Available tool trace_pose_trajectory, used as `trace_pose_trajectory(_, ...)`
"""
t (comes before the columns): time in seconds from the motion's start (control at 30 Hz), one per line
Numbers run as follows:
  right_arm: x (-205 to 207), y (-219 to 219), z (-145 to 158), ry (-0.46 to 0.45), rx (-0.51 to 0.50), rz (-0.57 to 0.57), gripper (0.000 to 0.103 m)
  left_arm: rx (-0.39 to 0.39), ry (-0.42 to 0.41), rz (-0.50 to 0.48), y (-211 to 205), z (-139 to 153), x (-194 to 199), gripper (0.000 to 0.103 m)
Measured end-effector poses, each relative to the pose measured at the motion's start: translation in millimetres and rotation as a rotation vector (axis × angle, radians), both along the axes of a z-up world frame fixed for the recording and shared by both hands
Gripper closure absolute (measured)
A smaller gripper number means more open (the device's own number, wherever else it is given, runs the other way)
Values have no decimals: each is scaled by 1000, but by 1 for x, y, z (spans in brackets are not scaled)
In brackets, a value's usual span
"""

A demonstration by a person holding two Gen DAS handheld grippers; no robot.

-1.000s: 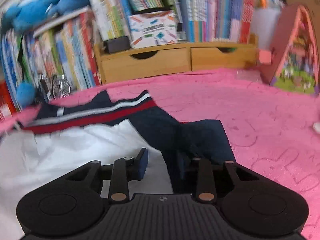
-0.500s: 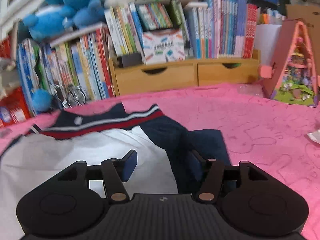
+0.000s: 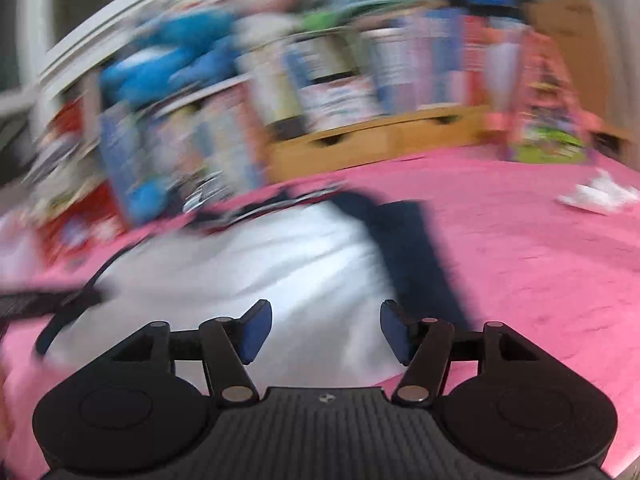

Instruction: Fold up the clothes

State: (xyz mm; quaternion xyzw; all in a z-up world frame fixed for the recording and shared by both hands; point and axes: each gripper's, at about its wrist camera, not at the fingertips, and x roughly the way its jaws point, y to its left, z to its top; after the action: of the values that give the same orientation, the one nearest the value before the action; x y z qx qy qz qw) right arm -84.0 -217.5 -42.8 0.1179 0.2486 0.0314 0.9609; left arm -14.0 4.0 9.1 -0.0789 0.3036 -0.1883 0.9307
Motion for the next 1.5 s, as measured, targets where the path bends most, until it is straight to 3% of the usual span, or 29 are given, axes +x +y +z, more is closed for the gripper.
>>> trace_pose_trajectory(0.1, 3, 45, -2, 10, 4, 84, 55, -53, 130, -32, 7, -4, 13, 77)
trace_pose_trajectory(0.17, 11, 70, -7, 42, -2, 119, 63, -58, 205, -51, 10, -5, 23, 81)
trace_pose_trajectory(0.37, 25, 106, -12, 78, -85, 70, 72, 34, 317, -143, -10, -10, 38, 81)
trace_pose_trajectory(0.47, 29, 107, -15, 100, -84, 57, 79, 87, 393, -199, -25, -17, 46, 81)
trace_pose_trajectory(0.6, 30, 109, -21, 118, -82, 51, 80, 150, 472, -217, -41, -25, 62, 81)
trace_pose_trajectory(0.83, 30, 110, -21, 112, -82, 46, 80, 251, 449, -160, -61, -24, 81, 83)
trace_pose_trajectory(1.0, 29, 109, -21, 112, -77, 47, 80, 209, 526, -105, -60, -18, 104, 83)
trace_pose_trajectory(1.17, 29, 106, -20, 110, -62, 52, 80, 182, 603, -92, -62, -15, 96, 74)
trace_pose_trajectory(1.5, 30, 107, -20, 111, -66, 50, 80, 269, 511, -90, -74, -16, 102, 73)
